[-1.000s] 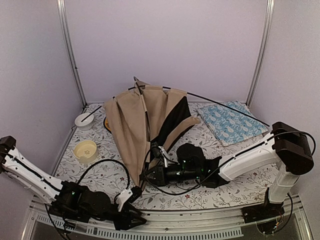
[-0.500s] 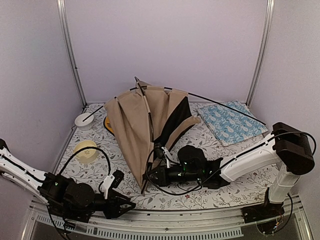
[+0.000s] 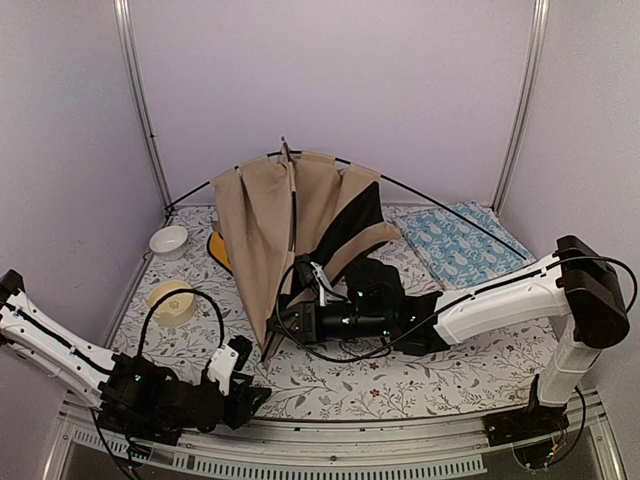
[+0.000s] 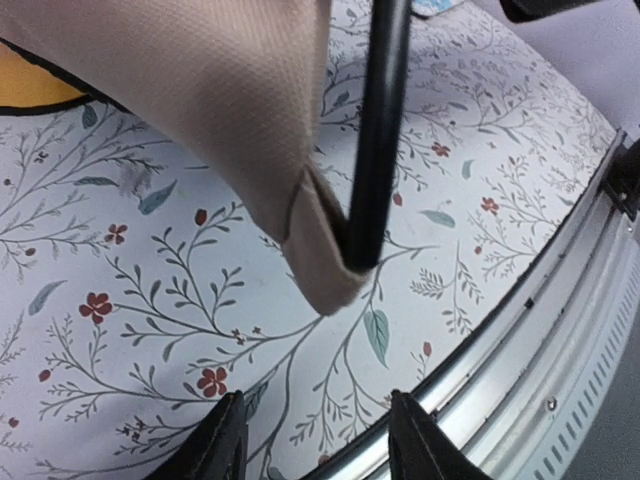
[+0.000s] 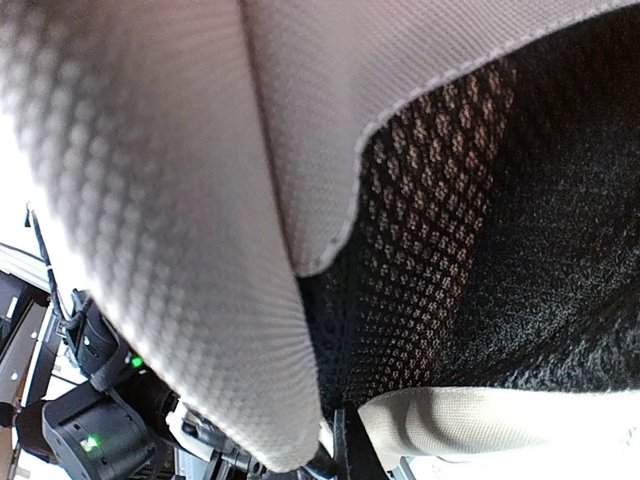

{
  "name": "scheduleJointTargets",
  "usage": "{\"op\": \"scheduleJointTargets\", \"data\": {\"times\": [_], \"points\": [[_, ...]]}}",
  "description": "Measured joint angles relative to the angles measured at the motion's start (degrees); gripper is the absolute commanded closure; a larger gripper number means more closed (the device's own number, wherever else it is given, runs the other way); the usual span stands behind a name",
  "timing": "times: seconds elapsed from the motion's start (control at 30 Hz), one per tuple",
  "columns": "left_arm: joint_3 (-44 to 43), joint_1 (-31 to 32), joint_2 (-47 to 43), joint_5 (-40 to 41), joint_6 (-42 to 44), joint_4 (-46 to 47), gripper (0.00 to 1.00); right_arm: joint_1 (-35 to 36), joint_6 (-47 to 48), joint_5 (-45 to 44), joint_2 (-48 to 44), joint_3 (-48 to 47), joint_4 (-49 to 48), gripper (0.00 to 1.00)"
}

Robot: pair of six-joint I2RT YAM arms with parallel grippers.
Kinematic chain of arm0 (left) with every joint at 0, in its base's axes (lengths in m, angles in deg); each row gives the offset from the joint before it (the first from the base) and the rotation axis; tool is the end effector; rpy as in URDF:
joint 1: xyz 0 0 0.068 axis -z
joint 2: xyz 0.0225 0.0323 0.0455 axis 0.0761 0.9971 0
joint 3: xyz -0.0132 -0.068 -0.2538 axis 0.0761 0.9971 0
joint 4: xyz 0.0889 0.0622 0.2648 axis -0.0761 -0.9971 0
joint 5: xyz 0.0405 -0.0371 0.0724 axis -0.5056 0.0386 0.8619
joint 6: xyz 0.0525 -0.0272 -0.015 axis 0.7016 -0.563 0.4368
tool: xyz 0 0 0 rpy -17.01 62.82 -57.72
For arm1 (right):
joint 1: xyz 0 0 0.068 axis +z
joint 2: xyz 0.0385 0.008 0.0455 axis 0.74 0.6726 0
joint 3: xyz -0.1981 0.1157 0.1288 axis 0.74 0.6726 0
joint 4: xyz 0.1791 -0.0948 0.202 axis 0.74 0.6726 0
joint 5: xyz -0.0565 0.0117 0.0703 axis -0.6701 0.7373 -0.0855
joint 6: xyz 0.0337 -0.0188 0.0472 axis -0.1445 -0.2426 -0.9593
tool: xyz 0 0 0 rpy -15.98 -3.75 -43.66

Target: Set up the pet tent

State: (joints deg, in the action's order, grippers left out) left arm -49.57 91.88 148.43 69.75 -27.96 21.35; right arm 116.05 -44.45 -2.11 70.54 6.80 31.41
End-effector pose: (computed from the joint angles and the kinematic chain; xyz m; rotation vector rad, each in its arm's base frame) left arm 0.0051 -0.2189 0.1303 0.5273 2.1845 -0.6353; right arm 0.1462 0.3963 0.1927 -0.5612 2.0731 1.5613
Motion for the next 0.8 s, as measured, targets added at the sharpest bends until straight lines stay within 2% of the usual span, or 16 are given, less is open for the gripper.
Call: {"op": "scheduleJointTargets", "data": {"times": [0.3,0.67,0.8], "points": [[-0.2,0.0,-1.2,12.7,3.7,2.7,0.59,-0.2,-0.9,0.5,0.0,-4.0,3.0,1.00],[3.1,0.0,-5.1,18.9,14.9,13.8,0.72,-0.5,-1.5,0.6,0.0,-7.3,5.8,1.00],[4.2,0.0,-6.5,19.7,16.7,15.2,0.73,-0.5,-1.5,0.6,0.0,-7.7,6.1,1.00]]}}
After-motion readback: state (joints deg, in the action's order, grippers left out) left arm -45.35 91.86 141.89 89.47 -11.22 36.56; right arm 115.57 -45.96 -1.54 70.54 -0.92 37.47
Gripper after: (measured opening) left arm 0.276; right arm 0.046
